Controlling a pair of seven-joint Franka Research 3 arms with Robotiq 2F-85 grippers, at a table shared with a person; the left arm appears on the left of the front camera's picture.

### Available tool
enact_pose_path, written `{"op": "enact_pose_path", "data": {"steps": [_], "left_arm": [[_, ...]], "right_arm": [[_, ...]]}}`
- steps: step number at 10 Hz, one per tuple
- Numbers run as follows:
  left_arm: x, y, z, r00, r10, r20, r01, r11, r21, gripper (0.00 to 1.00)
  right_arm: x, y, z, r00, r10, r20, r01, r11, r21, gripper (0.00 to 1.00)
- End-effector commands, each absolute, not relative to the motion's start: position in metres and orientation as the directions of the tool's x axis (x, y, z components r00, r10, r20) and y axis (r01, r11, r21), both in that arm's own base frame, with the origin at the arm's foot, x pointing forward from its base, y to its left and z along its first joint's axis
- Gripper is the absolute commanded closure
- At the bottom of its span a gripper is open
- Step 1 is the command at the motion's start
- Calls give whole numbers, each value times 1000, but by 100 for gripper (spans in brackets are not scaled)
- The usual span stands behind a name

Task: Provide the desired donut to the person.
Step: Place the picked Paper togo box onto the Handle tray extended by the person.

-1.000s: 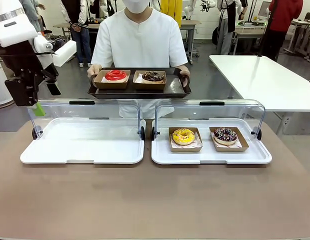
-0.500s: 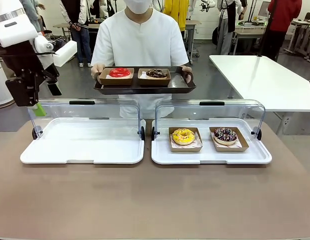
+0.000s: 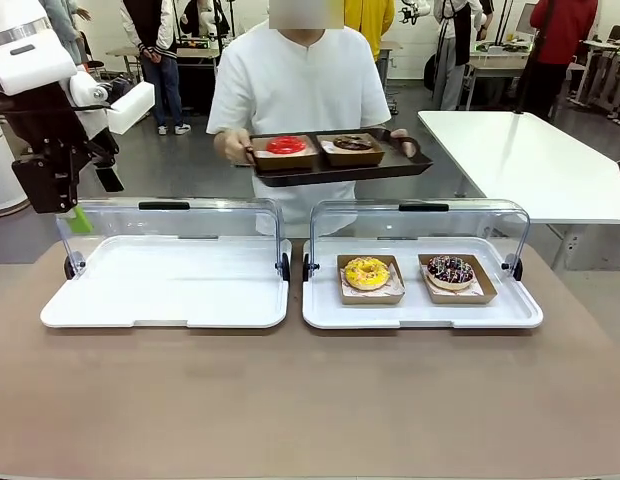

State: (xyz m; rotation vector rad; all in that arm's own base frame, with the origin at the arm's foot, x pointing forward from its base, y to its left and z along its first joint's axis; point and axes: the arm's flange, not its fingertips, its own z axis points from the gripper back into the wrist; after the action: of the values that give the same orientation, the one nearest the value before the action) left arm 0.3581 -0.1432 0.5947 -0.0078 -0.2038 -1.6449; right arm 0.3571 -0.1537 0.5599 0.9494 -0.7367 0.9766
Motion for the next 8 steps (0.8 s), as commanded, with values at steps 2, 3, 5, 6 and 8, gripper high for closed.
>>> {"op": "enact_pose_path", "data": {"steps": [2,3,5,6,8], "left_arm": [[358,-142,596,-84,-989,123,989,-67,132,0],[358,-143,595,-87,-988,128,989,-71,128,0],[402,-80,617,-116,-887,448,993,-104,51,0],[396,-46,610,-76,-816,573,997,-48,64,0],[403,21,612,-15,-690,724,992,79,96,0]], "right_arm": [[358,-153,560,379,333,863,-920,236,312,0],[358,-153,560,379,333,863,-920,236,312,0],[358,-153,560,379,333,863,-920,236,312,0],[358,-153,560,379,333,863,-920,236,312,0],[358,-153,560,379,333,863,-920,236,312,0]]}}
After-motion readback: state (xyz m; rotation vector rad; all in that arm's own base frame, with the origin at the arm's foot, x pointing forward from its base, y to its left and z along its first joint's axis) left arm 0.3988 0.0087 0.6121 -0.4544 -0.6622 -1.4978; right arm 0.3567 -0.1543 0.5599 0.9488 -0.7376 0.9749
